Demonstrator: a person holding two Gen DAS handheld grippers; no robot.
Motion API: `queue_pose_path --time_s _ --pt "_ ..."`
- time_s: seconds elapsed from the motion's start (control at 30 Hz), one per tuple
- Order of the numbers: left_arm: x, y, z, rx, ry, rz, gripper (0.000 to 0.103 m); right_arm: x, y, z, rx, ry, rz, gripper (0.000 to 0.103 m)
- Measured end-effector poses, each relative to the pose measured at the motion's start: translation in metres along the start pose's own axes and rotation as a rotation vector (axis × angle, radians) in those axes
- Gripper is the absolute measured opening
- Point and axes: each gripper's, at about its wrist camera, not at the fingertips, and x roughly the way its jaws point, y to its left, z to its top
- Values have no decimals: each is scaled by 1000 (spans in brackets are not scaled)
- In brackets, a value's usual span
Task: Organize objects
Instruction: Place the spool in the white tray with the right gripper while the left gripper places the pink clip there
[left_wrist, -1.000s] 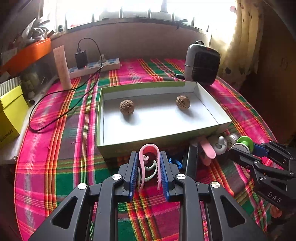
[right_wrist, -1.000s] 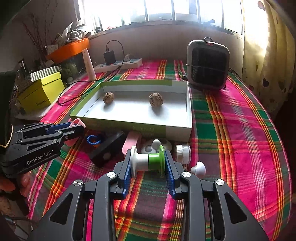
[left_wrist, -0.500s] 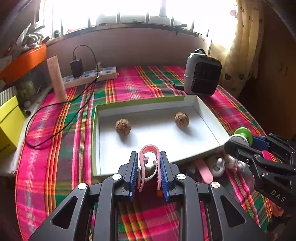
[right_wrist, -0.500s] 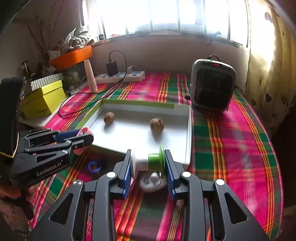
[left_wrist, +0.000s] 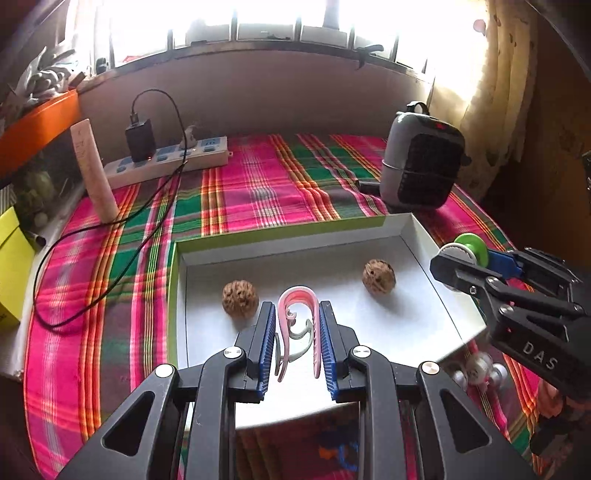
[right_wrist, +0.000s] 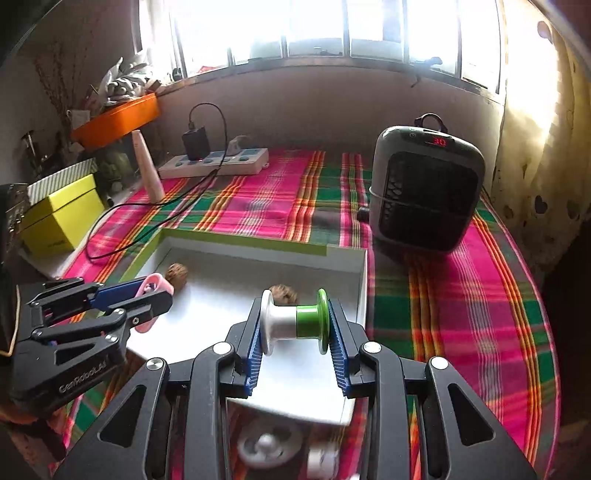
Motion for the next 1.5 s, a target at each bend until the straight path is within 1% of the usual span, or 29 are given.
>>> queue_pose_path --time_s 0.3,0.4,0.63,1.13,1.5 --pt "29 4 14 4 27 8 22 37 -10 19 4 39 -8 33" --pt "39 6 17 -6 43 10 22 48 -10 21 -1 55 -10 33" --pt "52 6 20 7 51 15 22 66 -10 25 11 83 5 33" --pt "68 5 20 13 80 15 22 82 -9 25 4 118 0 33" --pt "69 5 20 11 81 15 22 87 -7 25 -10 143 -12 33"
